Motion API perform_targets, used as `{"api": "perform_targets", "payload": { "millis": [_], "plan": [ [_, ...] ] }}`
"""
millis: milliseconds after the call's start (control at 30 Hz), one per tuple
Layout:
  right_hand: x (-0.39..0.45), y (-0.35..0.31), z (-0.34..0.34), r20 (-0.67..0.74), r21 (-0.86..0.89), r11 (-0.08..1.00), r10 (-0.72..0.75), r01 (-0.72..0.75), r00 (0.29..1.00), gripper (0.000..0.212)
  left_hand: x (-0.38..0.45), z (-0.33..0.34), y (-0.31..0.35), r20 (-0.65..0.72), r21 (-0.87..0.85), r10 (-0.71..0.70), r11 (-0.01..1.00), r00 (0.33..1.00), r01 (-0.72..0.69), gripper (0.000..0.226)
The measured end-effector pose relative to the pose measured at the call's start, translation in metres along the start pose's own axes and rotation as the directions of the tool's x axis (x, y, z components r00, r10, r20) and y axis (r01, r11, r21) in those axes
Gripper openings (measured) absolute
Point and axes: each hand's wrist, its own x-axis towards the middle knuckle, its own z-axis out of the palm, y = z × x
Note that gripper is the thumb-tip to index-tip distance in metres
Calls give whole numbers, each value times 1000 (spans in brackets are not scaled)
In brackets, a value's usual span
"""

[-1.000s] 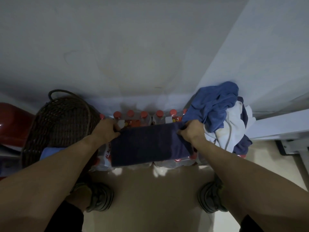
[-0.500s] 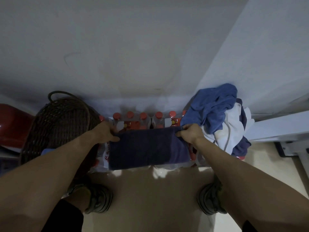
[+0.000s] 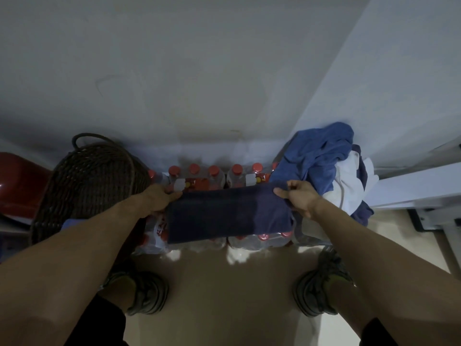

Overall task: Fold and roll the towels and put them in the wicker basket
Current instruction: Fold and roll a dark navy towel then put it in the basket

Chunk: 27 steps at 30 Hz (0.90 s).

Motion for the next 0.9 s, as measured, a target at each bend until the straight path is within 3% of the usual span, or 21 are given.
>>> {"api": "perform_targets", "payload": {
  "millis": [100,167,233,300,400,467,600,633,733,800,900],
  "plan": [
    [5,2,19,-193,-313,949,-99,34,976,19,5,26,4,-260,66,-19,997,965,38,31],
    [3,0,25,-207,-507,860,-188,59,960,31,3,42,5,-335,96,-55,991,941,92,24],
    [-1,-1,30,-192,-609,785,-289,117,938,35,4,49,-1,-410,116,-30,990,912,84,31],
    [-5,3,33,-222,-629,763,-361,149,906,35,4,56,-9,-448,124,14,991,894,47,38],
    [-9,19,36,-255,-600,790,-339,127,906,34,3,62,-18,-537,270,130,963,833,24,21],
    [-12,31,36,-266,-582,804,-325,117,908,36,-2,64,-17,-586,346,188,937,788,34,22],
    [-15,37,33,-308,-522,839,-351,151,884,36,-25,91,-2,-655,568,424,822,626,37,29],
    [-16,37,32,-309,-518,839,-363,165,879,33,-31,101,-1,-605,602,477,798,638,-25,36],
    [-20,34,25,-310,-527,828,-394,189,865,28,-42,131,-19,-401,677,496,727,770,-116,57],
    [-23,37,17,-319,-548,819,-392,170,863,26,-42,138,-35,-370,678,470,726,801,-112,61],
    [-29,50,9,-341,-557,821,-366,127,866,21,-37,138,-42,-336,713,504,688,795,-135,64]
  ]
}}
